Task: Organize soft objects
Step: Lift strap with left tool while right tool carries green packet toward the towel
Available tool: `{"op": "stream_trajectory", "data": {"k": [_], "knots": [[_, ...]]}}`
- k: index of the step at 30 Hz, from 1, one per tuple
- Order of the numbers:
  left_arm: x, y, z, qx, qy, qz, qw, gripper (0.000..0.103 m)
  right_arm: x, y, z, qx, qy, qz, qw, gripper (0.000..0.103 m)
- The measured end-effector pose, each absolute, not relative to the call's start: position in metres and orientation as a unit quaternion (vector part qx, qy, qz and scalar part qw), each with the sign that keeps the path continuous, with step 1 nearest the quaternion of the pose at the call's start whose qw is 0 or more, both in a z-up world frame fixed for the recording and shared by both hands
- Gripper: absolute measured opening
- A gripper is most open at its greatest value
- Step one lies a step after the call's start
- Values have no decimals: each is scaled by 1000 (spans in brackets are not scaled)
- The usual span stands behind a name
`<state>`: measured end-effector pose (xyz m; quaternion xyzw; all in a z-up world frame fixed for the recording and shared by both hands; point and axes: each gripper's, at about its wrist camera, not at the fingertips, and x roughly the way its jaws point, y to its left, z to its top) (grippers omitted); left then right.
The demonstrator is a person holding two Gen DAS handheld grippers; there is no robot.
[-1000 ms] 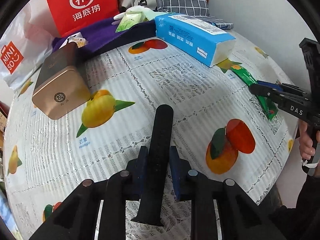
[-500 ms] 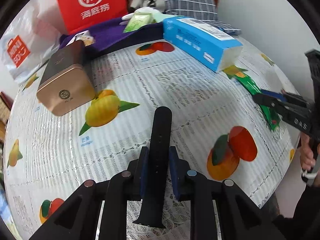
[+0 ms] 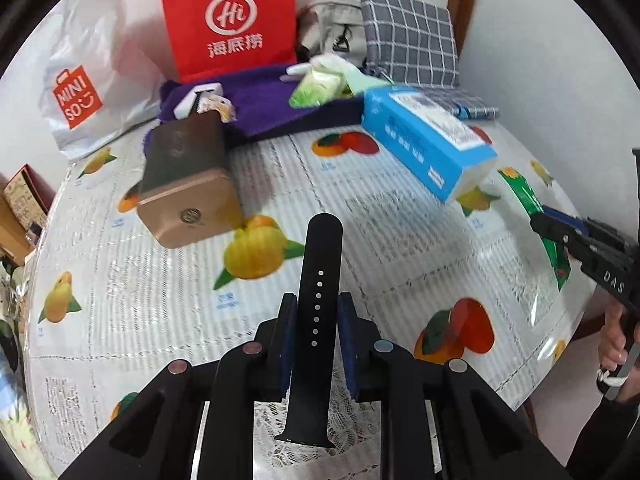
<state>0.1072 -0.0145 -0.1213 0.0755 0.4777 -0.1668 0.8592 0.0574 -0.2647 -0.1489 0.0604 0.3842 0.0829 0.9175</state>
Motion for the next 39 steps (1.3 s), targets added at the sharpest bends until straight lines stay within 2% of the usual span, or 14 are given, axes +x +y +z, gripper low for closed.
{"op": "stream_trajectory", "data": {"k": [17, 39], "knots": [[130, 31, -81, 20, 453, -117, 884, 20, 67, -256, -100, 41, 360, 94, 927, 20], [162, 29, -59, 7, 441, -126, 888, 20, 104, -254, -73, 35, 353, 90, 931, 20]]}}
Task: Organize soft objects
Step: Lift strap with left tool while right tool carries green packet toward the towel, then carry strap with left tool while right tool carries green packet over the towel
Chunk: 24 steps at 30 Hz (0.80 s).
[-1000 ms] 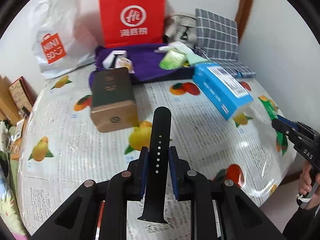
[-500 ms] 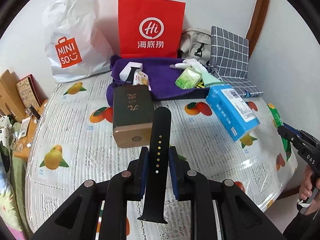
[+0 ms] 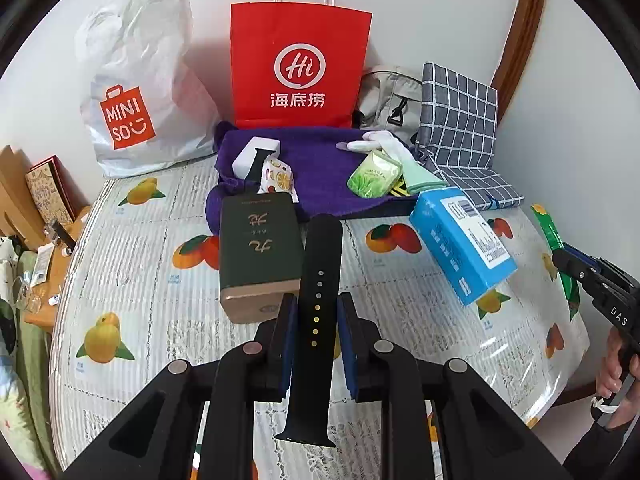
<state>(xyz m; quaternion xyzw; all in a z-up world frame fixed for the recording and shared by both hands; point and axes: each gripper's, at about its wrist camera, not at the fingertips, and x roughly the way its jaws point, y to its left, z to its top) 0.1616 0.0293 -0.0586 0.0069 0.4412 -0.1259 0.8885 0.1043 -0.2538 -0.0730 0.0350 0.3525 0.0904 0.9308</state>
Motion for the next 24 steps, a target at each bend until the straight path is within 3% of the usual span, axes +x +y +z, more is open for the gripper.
{"op": "stream_trajectory", "data": {"k": [24], "knots": [[202, 29, -36, -12, 426, -116, 897, 20, 147, -258, -51, 30, 343, 90, 935, 20]]}}
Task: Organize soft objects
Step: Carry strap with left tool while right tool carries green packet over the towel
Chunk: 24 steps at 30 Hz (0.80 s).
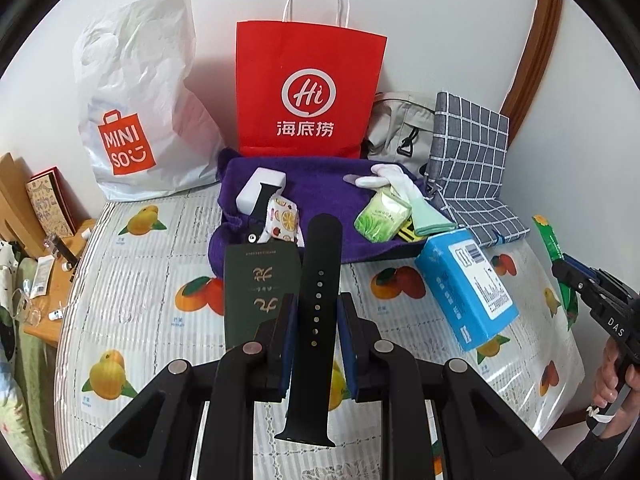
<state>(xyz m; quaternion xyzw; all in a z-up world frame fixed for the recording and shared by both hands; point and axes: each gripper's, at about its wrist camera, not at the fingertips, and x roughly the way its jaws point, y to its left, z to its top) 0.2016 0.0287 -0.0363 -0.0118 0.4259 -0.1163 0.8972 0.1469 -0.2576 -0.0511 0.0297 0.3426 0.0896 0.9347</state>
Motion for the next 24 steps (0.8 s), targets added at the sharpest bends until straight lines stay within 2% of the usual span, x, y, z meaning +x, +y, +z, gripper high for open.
{"op": "stream_trajectory", "data": {"k": [24], "knots": [[238, 34, -15, -22, 410, -116, 904, 20, 187, -234, -28, 17, 330, 104, 938, 20]]}}
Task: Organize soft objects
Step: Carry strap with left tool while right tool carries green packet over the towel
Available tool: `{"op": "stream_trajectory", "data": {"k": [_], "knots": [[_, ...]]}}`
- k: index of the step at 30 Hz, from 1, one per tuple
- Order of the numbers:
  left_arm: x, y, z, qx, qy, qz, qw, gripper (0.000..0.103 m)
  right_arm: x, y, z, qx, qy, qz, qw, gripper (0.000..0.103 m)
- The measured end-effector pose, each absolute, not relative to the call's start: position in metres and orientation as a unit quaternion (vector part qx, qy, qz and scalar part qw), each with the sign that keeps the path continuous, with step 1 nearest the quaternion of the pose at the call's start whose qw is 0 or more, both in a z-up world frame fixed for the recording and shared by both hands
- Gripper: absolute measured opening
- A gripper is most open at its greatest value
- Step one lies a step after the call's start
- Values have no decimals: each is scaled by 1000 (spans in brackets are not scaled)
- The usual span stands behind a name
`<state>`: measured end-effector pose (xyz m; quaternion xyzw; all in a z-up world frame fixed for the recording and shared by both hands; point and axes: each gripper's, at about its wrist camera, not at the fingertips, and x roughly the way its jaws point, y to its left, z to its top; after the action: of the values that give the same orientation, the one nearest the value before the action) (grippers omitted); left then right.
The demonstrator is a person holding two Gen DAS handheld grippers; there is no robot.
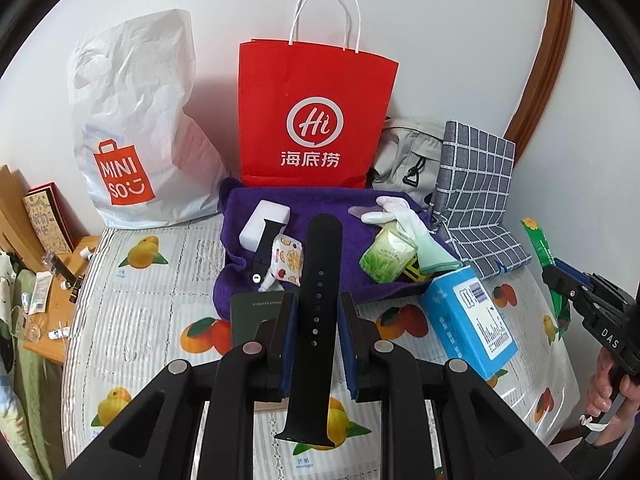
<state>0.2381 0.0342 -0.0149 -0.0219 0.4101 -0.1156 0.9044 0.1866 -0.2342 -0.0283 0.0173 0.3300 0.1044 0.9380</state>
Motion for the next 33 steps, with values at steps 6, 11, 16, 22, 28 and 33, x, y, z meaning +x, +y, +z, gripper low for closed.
{"op": "stream_trajectory", "data": {"k": [6, 11, 16, 22, 28, 33], "knots": [[248, 34, -14, -27, 408, -118, 905, 20, 201, -227, -28, 14, 333, 111, 936, 20], [254, 34, -15, -29, 408, -118, 905, 20, 213, -221, -27, 12, 334, 115, 935, 20], [269, 33, -17, -32, 411, -119, 903, 20, 224, -218, -27, 12, 334, 118, 935, 20], [281, 32, -21, -35, 414, -120, 902, 20, 240, -218, -32, 13, 339, 118, 933, 20], [296, 29, -23, -35, 415, -123, 901, 20, 256, -217, -38, 14, 344, 119, 931, 20], [308, 27, -25, -38, 417, -124, 900, 20, 271, -216, -43, 13, 349, 121, 929, 20]]}}
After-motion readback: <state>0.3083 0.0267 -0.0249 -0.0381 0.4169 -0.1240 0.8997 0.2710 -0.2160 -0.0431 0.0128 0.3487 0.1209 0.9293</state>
